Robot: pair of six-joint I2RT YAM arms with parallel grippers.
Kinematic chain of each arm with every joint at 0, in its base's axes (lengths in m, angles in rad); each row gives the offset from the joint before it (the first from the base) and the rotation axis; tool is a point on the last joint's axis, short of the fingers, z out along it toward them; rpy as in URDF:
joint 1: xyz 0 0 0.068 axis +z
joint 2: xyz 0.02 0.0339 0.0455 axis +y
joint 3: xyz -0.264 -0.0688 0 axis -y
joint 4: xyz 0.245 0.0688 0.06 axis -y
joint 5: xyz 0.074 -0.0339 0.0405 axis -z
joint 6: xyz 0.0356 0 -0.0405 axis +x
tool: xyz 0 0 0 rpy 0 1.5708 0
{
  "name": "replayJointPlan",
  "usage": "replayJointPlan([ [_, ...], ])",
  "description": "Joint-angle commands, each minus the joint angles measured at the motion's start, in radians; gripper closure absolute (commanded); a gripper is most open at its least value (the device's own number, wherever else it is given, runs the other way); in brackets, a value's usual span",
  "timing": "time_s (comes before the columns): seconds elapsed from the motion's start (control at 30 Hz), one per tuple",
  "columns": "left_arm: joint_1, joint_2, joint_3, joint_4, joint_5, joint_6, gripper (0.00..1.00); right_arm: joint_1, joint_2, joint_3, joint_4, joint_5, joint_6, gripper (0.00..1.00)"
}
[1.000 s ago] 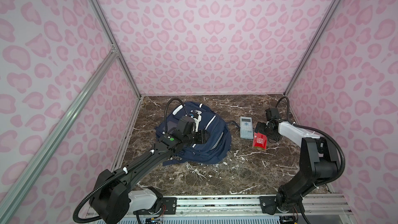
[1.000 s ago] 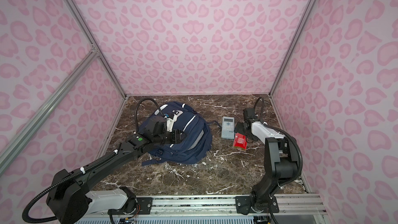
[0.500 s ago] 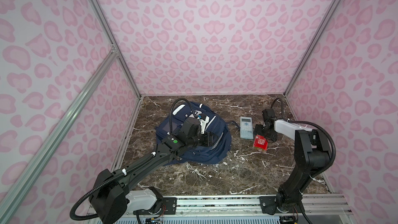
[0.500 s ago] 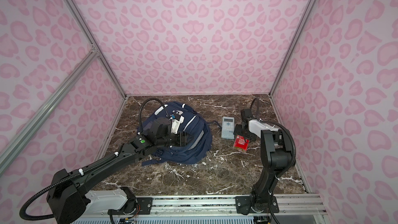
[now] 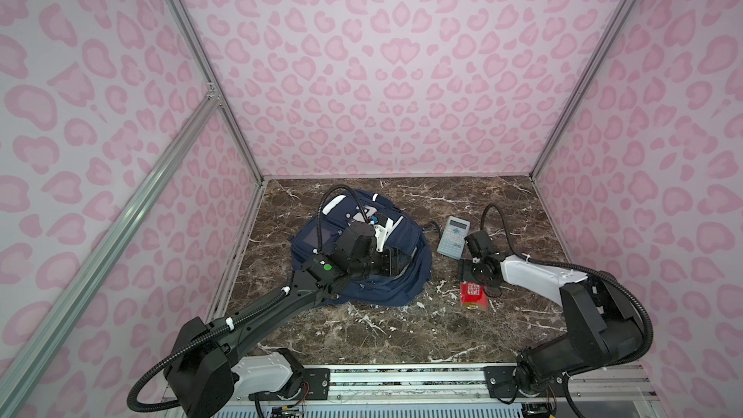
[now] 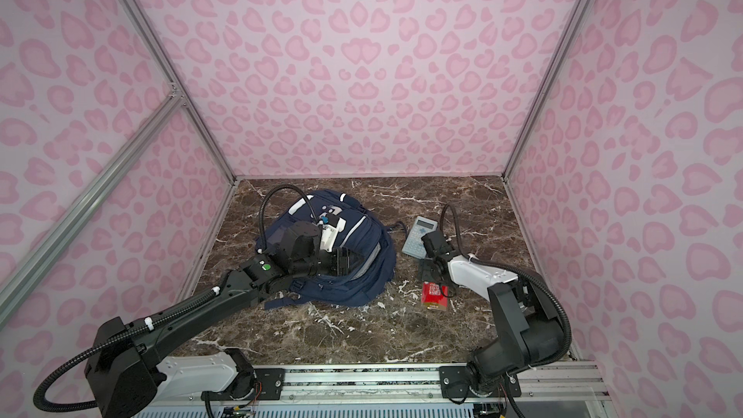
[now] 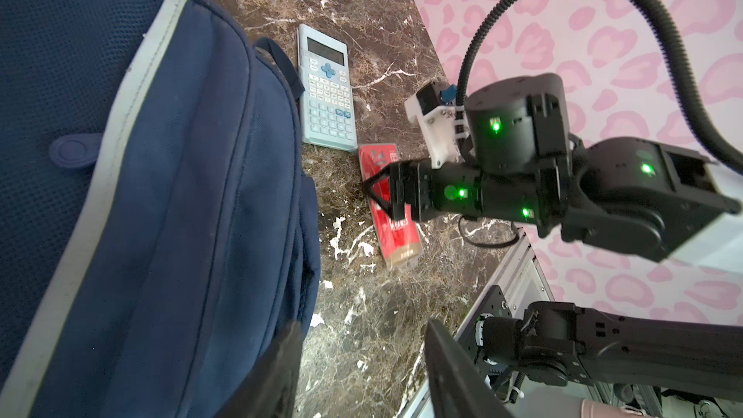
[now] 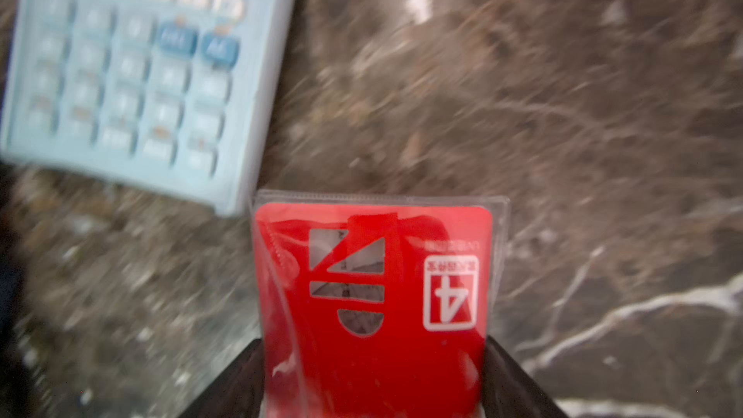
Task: Pack the student bag
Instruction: 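Move the right gripper to the red packet and grasp it, then lift the red packet with the right gripper while the left gripper reaches to grasp it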
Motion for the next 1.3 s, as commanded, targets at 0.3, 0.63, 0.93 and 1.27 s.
replayJointPlan([
  [0.3, -0.176, 0.195, -0.018, 0.180, -0.077, -0.123, 0.62, -0.058, -0.135, -0.113, 0.035, -0.311, 0.107, 0.16],
  [0.63, -0.253, 0.554, 0.120, 0.313, -0.057, -0.199, 0.71, -0.265, -0.212, -0.215, 0.126, -0.470, 0.039, 0.33],
  [0.93, -0.262, 0.723, 0.234, 0.200, -0.166, -0.138, 0.96, -0.289, -0.178, -0.176, 0.035, -0.439, -0.064, 0.49],
  [1.27, -0.265, 0.790, 0.272, 0.138, -0.192, -0.132, 0.97, -0.325, -0.147, -0.233, 0.111, -0.603, -0.117, 0.49],
])
